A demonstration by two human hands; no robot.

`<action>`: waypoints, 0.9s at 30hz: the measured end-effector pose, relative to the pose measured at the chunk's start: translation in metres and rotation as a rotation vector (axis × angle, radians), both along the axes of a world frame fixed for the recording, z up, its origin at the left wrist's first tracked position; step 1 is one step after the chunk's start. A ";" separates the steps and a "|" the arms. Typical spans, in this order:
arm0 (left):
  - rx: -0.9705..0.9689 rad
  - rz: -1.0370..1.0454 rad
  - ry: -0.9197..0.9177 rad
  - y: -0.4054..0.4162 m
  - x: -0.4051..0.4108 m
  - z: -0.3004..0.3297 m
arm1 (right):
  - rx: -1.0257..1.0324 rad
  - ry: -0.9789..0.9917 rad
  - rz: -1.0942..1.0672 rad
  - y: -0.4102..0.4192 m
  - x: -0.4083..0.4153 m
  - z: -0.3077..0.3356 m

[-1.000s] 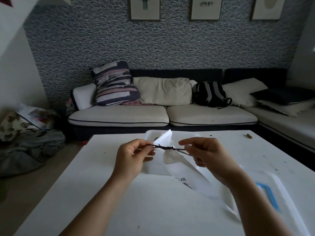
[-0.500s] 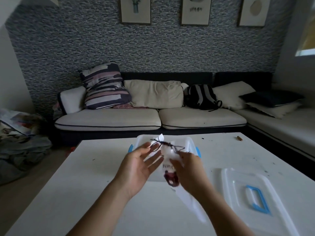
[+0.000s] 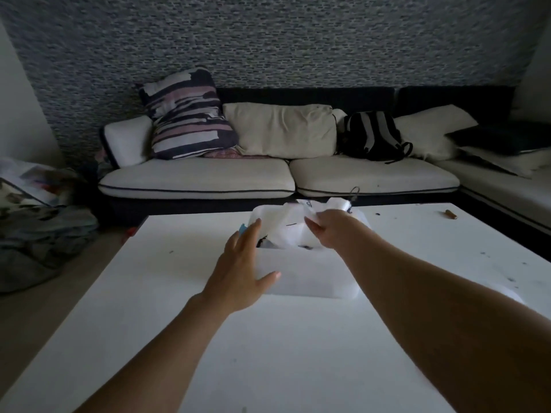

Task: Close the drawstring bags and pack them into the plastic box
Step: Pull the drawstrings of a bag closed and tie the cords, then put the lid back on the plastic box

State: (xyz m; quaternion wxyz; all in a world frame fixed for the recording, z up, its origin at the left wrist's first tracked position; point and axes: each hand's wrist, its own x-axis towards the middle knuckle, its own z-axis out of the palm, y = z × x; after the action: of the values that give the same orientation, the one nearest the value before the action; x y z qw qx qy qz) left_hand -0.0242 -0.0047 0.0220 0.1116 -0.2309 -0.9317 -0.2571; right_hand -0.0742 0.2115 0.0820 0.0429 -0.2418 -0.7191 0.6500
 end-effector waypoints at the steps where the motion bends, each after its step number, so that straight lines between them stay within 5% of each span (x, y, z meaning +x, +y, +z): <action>1: -0.054 -0.002 0.009 0.000 -0.003 -0.003 | 0.141 -0.066 0.048 0.000 -0.004 -0.008; 3: -0.162 -0.029 0.038 -0.001 -0.010 -0.012 | 0.111 -0.093 -0.049 0.005 -0.012 -0.021; 6: -0.195 -0.041 0.124 0.001 -0.017 -0.025 | 0.852 -0.219 -0.165 0.012 -0.007 -0.030; 8: -0.148 -0.002 0.144 0.005 -0.020 -0.026 | 1.162 0.114 -0.216 0.015 0.001 -0.032; 10: -0.124 0.041 0.134 0.011 -0.020 -0.024 | 1.028 0.344 0.112 0.011 0.014 -0.025; 14: -0.106 0.108 0.130 0.019 -0.014 -0.015 | 0.858 -0.278 0.743 -0.009 0.034 -0.012; 20: -0.128 0.023 0.156 0.029 0.005 -0.002 | 0.958 -0.595 0.742 -0.007 0.015 -0.012; 23: -0.205 -0.036 0.190 0.037 0.011 -0.003 | 1.112 -0.587 0.785 -0.006 0.014 -0.036; 27: -0.257 -0.077 0.179 0.041 0.019 -0.006 | 1.002 -0.502 0.853 -0.007 0.025 -0.034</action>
State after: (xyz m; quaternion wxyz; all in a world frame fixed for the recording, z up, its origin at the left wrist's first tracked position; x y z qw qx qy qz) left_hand -0.0054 0.0365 0.0165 0.1540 -0.3009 -0.9337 -0.1180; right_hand -0.0495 0.2040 0.0482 -0.2766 -0.0326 -0.9523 0.1250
